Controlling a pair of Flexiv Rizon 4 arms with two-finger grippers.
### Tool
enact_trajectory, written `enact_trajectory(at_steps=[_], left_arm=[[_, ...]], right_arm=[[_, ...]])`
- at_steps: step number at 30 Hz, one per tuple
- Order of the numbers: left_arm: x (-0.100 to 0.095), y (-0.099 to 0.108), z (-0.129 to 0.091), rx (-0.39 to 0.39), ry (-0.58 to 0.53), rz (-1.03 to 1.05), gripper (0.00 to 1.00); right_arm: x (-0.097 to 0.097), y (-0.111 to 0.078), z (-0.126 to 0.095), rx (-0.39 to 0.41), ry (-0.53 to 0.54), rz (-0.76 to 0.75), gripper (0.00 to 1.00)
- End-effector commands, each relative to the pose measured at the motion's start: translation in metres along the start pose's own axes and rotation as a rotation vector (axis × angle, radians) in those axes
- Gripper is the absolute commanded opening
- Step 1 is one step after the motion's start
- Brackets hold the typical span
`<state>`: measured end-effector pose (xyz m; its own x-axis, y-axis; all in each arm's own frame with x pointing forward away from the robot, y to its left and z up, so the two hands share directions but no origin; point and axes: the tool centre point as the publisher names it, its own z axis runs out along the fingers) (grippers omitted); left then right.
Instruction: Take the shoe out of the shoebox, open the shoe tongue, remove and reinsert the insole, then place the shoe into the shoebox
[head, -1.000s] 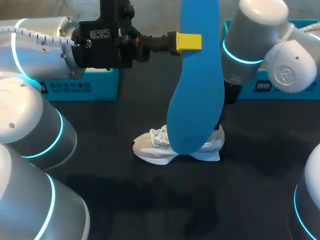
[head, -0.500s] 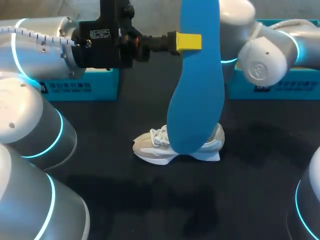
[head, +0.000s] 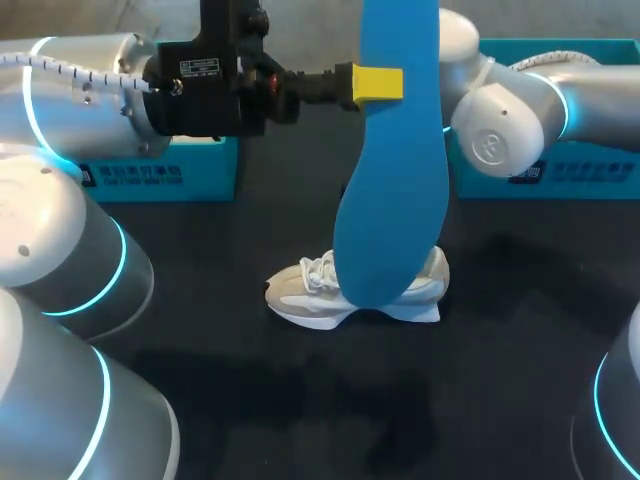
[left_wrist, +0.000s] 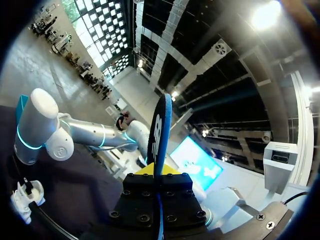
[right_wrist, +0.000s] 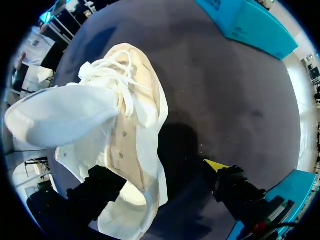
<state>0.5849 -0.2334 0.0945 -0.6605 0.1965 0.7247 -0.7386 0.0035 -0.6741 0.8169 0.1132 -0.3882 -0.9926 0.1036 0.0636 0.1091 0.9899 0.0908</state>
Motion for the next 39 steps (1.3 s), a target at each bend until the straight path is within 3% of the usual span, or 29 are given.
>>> enact_trajectory(at_steps=[1,6,9,10,25,30,36,37,38,39], left_arm=[[0.000,0.002,0.001,0.004,-0.001,0.000,0.00],[0.000,0.002,0.001,0.004,-0.001,0.000,0.00],[0.000,0.002,0.001,0.004,-0.001,0.000,0.00],[0.000,0.002,0.001,0.004,-0.001,0.000,0.00],[0.000,0.002,0.001,0.004,-0.001,0.000,0.00],[0.000,0.002,0.001,0.004,-0.001,0.000,0.00],[0.000,0.002,0.001,0.004,-0.001,0.000,0.00],[0.000,0.002,0.001,0.004,-0.001,0.000,0.00],[0.000,0.002,0.001,0.004,-0.001,0.000,0.00],[0.000,0.002,0.001,0.004,-0.001,0.000,0.00]], right_arm=[[0.002,-0.003,0.003,0.006,-0.002,0.011,0.48],[0.008,-0.012,0.005,0.010,0.002,0.031,0.42],[0.009,-0.012,0.008,0.011,0.009,0.032,0.23],[0.010,-0.010,0.010,0.010,0.012,0.030,0.00],[0.012,-0.009,0.011,0.037,0.017,0.023,0.00],[0.025,-0.012,-0.004,0.005,0.034,0.248,0.00],[0.038,-0.014,-0.023,-0.051,0.070,0.640,0.00],[0.038,-0.014,-0.023,-0.051,0.070,0.640,0.00],[0.042,-0.016,-0.026,-0.124,0.087,0.777,0.00],[0.045,-0.017,-0.026,-0.135,0.095,0.825,0.00]])
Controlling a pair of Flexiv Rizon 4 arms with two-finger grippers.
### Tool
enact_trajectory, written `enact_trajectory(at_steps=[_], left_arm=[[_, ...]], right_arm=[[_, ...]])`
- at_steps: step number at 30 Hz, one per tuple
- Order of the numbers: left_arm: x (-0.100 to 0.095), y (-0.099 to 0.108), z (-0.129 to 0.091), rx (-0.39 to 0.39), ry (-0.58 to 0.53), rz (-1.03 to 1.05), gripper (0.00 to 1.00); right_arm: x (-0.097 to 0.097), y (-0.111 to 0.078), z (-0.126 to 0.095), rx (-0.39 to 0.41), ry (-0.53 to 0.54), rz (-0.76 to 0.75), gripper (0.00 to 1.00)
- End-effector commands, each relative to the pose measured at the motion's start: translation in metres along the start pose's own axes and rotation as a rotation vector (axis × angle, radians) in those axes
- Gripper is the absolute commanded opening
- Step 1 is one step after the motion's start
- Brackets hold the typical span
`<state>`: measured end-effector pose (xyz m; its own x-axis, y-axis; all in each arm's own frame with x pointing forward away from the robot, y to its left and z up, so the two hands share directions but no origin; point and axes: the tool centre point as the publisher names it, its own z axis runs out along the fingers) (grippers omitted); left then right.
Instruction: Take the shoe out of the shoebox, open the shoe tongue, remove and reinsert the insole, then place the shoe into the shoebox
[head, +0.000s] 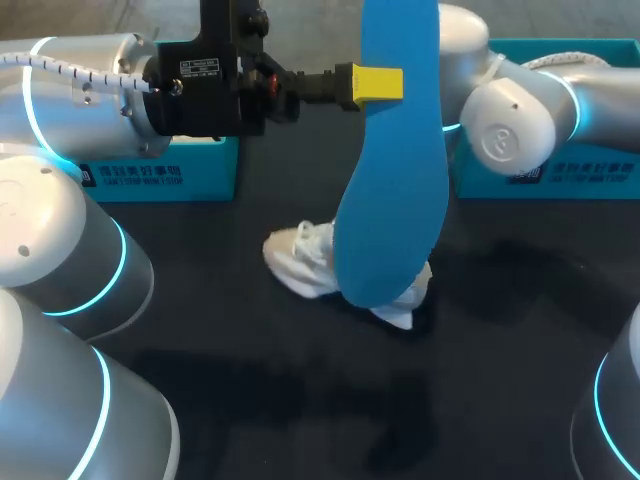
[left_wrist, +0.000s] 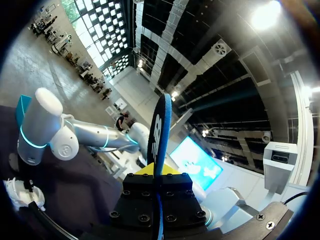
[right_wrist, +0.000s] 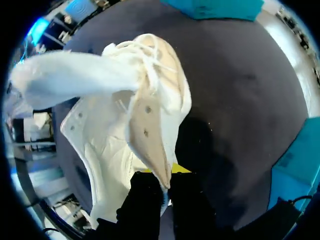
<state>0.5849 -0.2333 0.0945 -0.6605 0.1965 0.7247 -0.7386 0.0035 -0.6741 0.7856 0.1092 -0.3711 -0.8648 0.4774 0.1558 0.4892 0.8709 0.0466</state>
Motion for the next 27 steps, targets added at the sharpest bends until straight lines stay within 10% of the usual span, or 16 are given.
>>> enact_trajectory(at_steps=[1,12,27], left_arm=[[0.000,0.002,0.001,0.004,-0.001,0.000,0.00],[0.000,0.002,0.001,0.004,-0.001,0.000,0.00],[0.000,0.002,0.001,0.004,-0.001,0.000,0.00]], right_arm=[[0.011,-0.016,-0.010,-0.158,0.045,0.472,0.00],[0.035,-0.007,-0.008,-0.358,-0.028,0.939,0.00],[0.042,0.006,-0.002,-0.362,-0.045,1.019,0.00]])
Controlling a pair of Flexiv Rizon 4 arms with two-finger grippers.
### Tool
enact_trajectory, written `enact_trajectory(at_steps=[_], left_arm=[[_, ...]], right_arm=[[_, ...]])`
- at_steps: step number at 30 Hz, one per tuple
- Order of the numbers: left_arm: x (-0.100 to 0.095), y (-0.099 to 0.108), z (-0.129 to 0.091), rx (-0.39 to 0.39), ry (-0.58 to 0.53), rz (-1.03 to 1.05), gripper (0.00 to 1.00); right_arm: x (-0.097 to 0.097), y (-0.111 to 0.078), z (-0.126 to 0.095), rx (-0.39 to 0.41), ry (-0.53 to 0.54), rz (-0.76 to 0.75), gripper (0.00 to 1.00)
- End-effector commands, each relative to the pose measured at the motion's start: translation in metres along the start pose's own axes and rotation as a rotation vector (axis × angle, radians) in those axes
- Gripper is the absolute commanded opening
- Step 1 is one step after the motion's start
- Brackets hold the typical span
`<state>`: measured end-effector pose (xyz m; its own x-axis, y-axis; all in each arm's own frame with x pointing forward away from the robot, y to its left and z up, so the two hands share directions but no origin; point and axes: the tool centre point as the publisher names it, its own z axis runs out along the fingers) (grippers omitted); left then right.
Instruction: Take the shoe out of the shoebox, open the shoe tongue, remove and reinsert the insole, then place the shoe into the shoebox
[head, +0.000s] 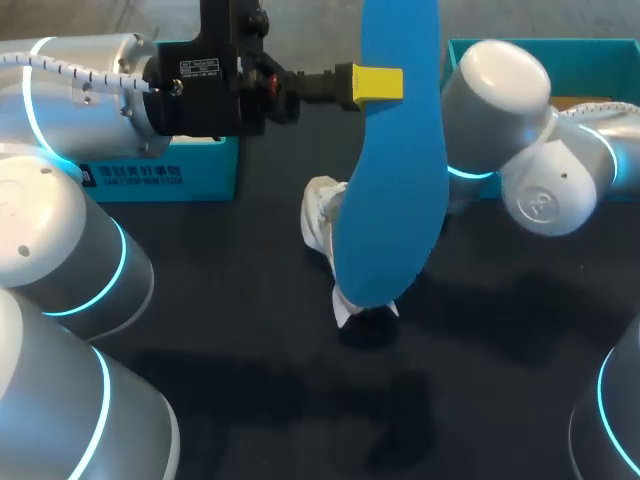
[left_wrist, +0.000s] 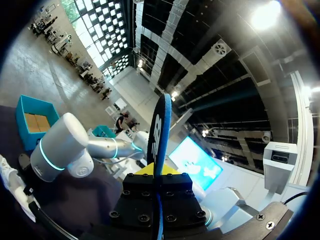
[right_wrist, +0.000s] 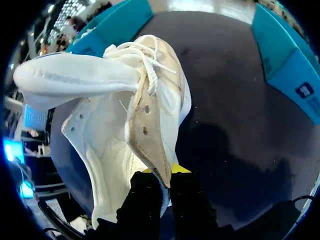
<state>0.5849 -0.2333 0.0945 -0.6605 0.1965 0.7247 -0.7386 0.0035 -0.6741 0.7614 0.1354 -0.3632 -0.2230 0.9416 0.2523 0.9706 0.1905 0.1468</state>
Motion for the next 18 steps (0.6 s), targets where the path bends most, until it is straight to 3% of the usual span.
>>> enact_trajectory(at_steps=[1,18], left_arm=[[0.000,0.002,0.001,0.004,-0.001,0.000,0.00],[0.000,0.002,0.001,0.004,-0.001,0.000,0.00]], right_arm=[[0.001,-0.009,-0.002,-0.113,-0.036,0.186,0.00],[0.012,-0.010,0.025,-0.079,0.014,0.067,0.00]])
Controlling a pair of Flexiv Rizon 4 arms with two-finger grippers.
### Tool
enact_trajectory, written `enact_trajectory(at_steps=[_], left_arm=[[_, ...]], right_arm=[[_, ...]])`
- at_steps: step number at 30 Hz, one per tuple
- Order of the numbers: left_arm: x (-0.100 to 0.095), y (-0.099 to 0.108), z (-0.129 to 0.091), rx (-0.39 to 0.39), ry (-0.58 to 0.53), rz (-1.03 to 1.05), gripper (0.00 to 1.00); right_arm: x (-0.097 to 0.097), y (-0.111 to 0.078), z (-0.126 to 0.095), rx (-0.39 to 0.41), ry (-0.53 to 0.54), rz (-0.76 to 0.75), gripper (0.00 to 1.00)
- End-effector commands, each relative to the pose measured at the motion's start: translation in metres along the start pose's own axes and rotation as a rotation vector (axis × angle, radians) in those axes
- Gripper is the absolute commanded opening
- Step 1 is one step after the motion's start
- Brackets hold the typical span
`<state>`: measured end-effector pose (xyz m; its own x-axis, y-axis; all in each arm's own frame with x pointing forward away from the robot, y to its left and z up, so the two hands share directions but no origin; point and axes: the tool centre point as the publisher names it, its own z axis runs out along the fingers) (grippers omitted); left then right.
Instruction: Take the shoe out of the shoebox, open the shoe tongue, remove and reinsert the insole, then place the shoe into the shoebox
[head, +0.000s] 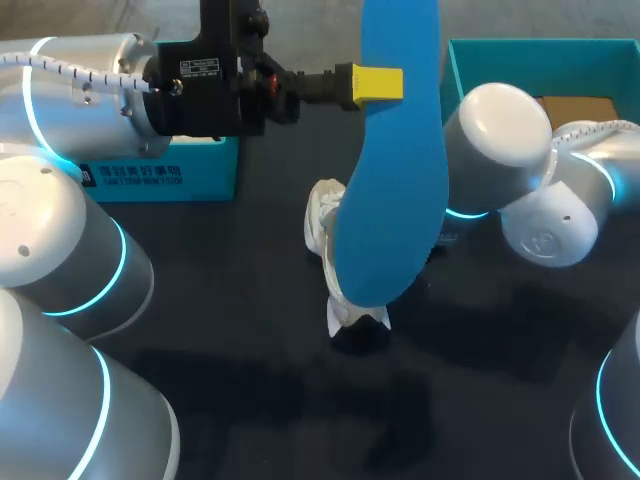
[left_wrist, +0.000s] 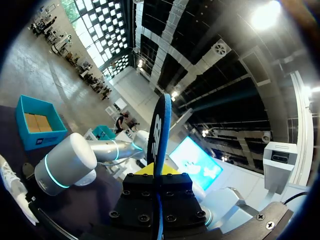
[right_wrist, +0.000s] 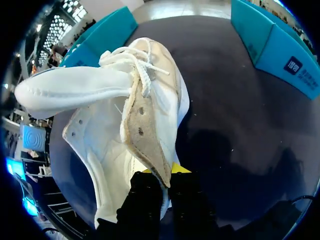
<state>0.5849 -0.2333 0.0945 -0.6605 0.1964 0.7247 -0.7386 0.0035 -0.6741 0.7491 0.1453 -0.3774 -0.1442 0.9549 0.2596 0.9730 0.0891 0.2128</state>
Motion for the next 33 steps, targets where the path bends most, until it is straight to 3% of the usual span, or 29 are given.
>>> enact_trajectory(at_steps=[1,10,11,12,13,27,28,33], left_arm=[[0.000,0.002,0.001,0.004,-0.001,0.000,0.00],[0.000,0.002,0.001,0.004,-0.001,0.000,0.00],[0.000,0.002,0.001,0.004,-0.001,0.000,0.00],[0.000,0.002,0.001,0.004,-0.001,0.000,0.00],[0.000,0.002,0.001,0.004,-0.001,0.000,0.00],[0.000,0.002,0.001,0.004,-0.001,0.000,0.00],[0.000,0.002,0.001,0.004,-0.001,0.000,0.00],[0.000,0.002,0.001,0.004,-0.001,0.000,0.00]], right_arm=[[0.005,0.000,0.012,0.020,0.020,-0.016,0.00],[0.004,-0.005,0.025,0.061,0.031,0.030,0.00],[0.003,-0.005,0.026,0.062,0.035,0.035,0.08],[0.003,-0.006,0.025,0.065,0.039,0.042,0.41],[0.003,-0.006,0.025,0.068,0.042,0.053,1.00],[0.011,-0.004,-0.015,0.001,0.180,0.121,1.00],[0.015,0.001,-0.025,-0.020,0.235,0.129,1.00],[0.015,0.002,-0.026,-0.021,0.238,0.129,1.00]])
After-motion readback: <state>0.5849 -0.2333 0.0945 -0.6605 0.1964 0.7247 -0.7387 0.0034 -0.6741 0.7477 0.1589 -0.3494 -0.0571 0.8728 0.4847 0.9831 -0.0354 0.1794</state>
